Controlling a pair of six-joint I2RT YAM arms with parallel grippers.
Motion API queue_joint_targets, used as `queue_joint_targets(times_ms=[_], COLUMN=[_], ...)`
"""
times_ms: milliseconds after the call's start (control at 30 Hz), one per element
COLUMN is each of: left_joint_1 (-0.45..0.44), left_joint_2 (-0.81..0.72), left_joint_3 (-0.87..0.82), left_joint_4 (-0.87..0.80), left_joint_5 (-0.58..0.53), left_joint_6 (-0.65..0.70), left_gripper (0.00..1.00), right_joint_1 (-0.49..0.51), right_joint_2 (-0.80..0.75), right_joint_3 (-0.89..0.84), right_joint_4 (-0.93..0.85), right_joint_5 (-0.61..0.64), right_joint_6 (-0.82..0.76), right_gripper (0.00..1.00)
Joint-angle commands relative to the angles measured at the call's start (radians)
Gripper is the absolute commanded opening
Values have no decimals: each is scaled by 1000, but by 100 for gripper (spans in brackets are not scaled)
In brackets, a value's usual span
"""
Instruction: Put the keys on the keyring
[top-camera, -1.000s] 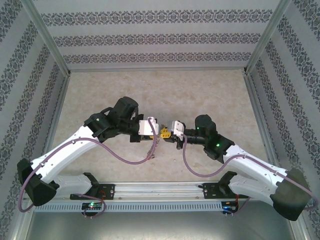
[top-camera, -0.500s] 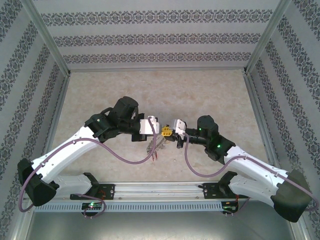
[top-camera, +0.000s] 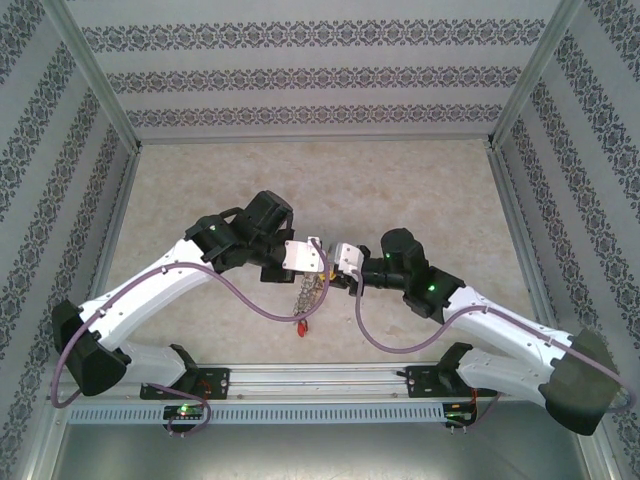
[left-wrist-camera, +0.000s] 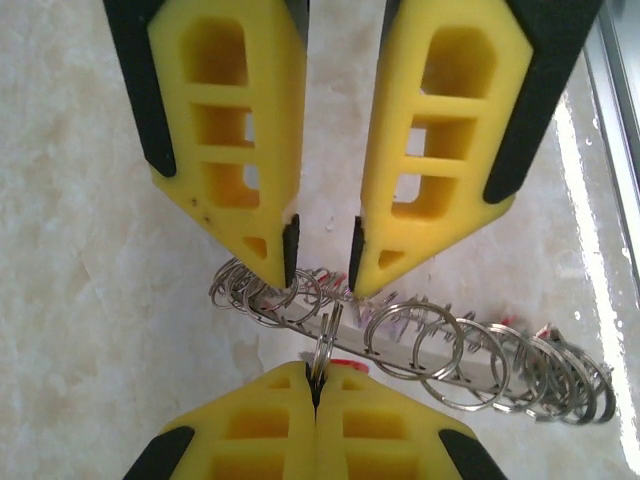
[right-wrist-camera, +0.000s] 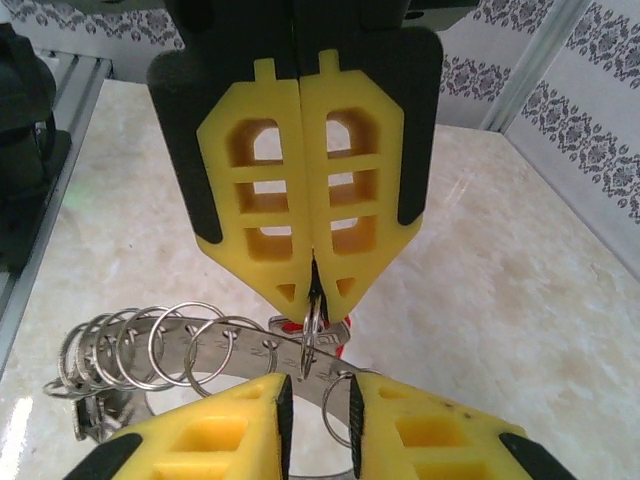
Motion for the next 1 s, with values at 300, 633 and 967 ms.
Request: queue_joint_targets(times_ms=[300, 633, 967], left_joint_1=[-12, -3, 57], left_joint_2=[15, 13, 16], left_joint_3=[83, 92, 127], left_joint_4=[-32, -11, -24], left_joint_5=[33, 82, 259], left_joint_6=[-23, -64, -71], left_gripper=[0, 0, 0], right_joint_1=[19, 19, 14], right_joint_2=[52, 33, -23], right_joint_3=[-4, -30, -76], right_joint_4=[142, 176, 191], right_joint_5=[-31, -68, -71], right_joint_6=[55, 79, 61], right_gripper=[23, 23, 22])
